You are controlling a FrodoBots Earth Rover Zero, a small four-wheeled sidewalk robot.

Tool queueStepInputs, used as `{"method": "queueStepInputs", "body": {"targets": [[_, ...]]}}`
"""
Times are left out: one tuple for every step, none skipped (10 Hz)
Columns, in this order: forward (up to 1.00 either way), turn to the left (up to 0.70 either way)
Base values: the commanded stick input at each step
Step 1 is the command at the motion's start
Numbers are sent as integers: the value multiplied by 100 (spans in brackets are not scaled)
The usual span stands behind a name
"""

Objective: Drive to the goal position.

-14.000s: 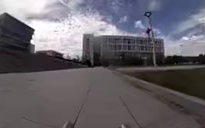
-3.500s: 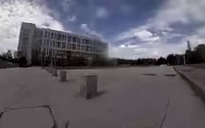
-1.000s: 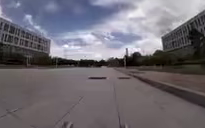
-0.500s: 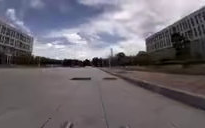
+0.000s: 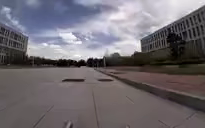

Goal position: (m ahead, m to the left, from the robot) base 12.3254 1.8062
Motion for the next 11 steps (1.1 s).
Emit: {"method": "queueStepInputs", "body": {"targets": [[100,1],[100,0],[100,0],[100,0],[100,0],[100,0],[100,0],[100,0],[100,0],[100,0],[100,0]]}}
